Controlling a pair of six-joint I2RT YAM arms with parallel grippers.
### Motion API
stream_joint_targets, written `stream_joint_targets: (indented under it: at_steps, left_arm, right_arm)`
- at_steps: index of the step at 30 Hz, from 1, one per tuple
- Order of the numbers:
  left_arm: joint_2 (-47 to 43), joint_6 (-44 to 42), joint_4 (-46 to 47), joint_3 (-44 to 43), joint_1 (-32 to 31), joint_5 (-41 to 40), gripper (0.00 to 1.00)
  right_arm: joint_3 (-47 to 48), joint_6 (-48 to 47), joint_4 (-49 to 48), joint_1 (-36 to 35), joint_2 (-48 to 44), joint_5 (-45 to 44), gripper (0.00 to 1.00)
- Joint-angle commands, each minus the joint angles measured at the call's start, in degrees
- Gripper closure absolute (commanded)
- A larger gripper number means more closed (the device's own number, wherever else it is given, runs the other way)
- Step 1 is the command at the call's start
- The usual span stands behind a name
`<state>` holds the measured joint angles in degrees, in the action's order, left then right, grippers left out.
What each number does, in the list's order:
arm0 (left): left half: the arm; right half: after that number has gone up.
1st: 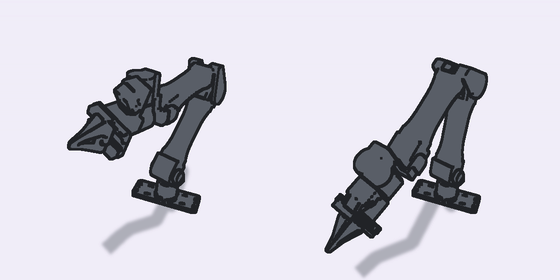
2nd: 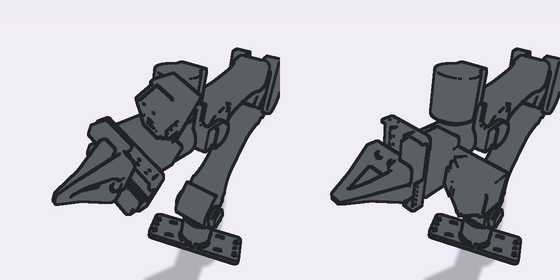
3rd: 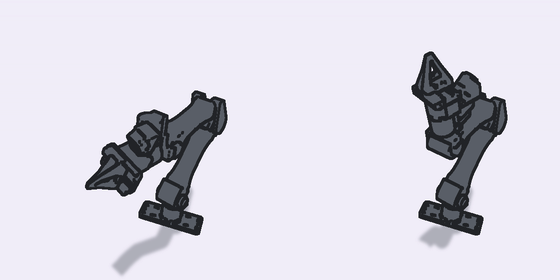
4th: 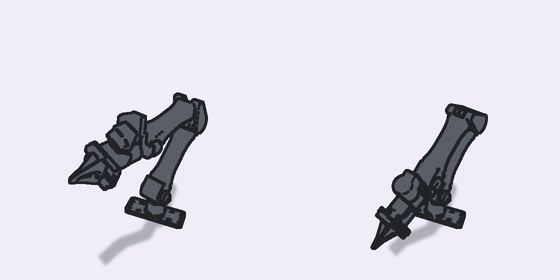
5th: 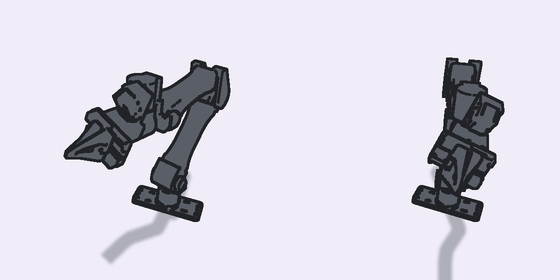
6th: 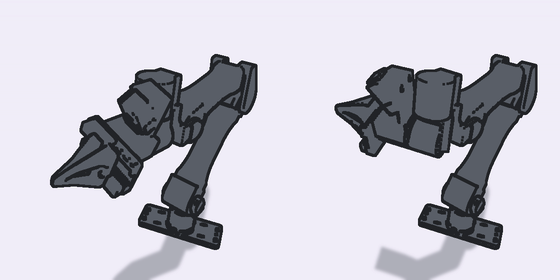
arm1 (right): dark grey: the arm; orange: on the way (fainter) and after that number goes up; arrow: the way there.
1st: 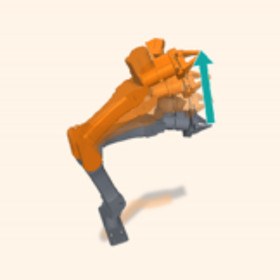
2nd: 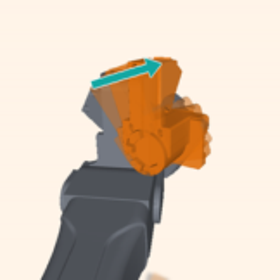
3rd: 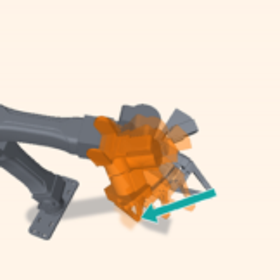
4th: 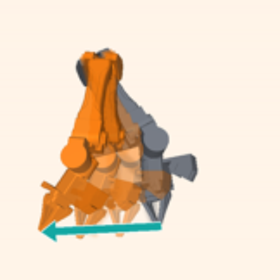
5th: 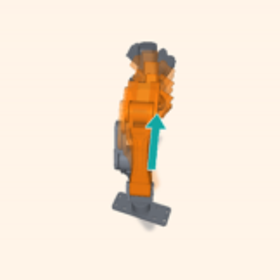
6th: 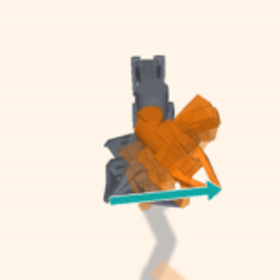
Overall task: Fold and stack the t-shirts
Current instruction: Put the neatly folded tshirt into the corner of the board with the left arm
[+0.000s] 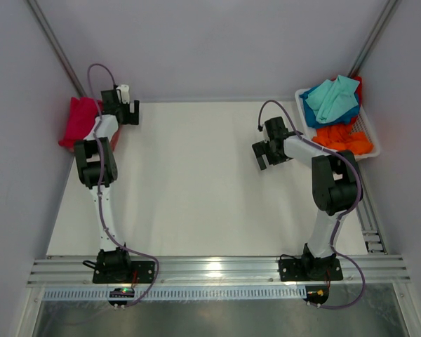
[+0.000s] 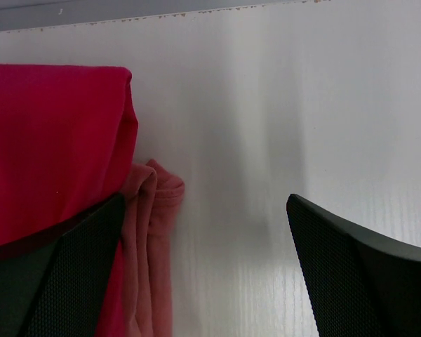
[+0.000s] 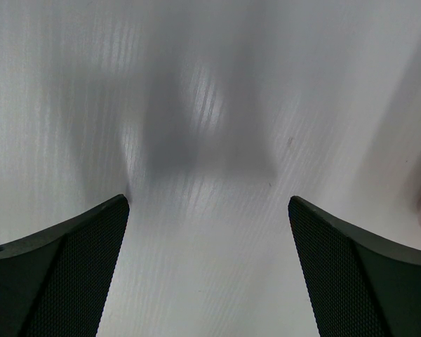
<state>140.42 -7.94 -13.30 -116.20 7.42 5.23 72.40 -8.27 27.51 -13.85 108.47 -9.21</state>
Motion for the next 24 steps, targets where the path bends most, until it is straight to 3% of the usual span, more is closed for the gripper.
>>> stream_joint_targets:
  at_steps: [1,15,24]
  left_arm:
    - [-4.4,-0.1,4.1,0.5,1.1,-4.7,0.01]
    - [-7.8,2.7,6.0,2.4,5.4,-8.6,0.01]
    - [-8.4,3.7,5.0,3.3,6.4,-4.8,0.01]
  right_arm:
    - [-0.4,0.3,-0.4,0.3,-1.2,0.6,0.01]
    - [-0.7,0.5,-0.3,0.5,-1.2,1.4,0.01]
    - [-0.4,0.7,0.1,0.6,-1.2,1.6,0.0]
